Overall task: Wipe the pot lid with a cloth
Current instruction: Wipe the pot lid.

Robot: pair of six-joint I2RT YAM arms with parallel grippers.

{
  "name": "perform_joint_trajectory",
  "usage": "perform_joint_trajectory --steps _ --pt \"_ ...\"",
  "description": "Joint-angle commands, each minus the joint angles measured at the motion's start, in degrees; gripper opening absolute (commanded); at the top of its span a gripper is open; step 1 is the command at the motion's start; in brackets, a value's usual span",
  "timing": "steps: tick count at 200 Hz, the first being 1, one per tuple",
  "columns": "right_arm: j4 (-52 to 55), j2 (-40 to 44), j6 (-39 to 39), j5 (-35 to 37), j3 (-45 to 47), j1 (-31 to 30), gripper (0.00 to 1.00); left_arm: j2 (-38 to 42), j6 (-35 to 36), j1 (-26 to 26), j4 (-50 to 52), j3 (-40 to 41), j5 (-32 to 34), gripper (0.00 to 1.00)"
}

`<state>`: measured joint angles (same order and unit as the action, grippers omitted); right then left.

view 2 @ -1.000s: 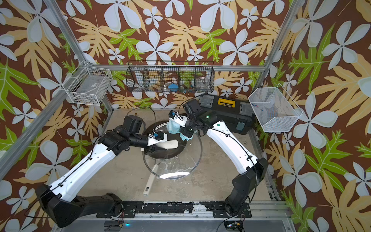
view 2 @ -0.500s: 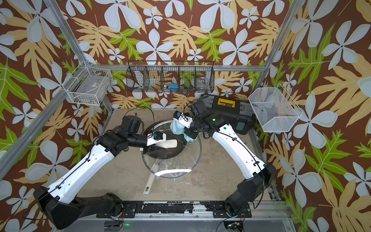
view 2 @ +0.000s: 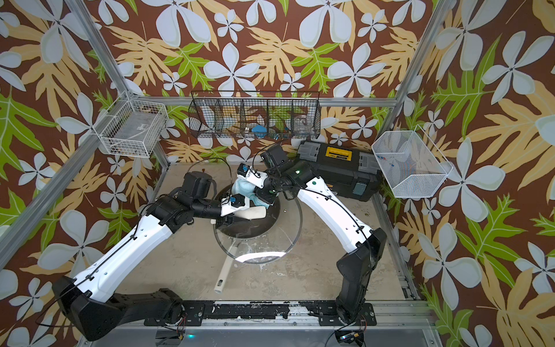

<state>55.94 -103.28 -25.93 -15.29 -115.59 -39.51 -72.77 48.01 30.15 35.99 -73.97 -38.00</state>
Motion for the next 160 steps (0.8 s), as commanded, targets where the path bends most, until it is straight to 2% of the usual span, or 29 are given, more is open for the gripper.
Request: perform_joint_trajectory --steps 1,77,160 --pt "1.5 -1.4 0.9 -2.5 -2.2 -0.7 0.00 0.6 -0.2 0.1 -11.2 -0.9 -5.9 0.00" --pt "3.3 -6.7 1.8 -3.5 -9.3 -3.4 0.00 1.0 -0.6 0.2 -12.2 -0.5 -6.2 0.00" --pt "5.1 -3.2 1.0 2.4 -5.8 -1.4 0.00 2.8 -0.8 0.2 -13.1 1.4 -4.4 0.00"
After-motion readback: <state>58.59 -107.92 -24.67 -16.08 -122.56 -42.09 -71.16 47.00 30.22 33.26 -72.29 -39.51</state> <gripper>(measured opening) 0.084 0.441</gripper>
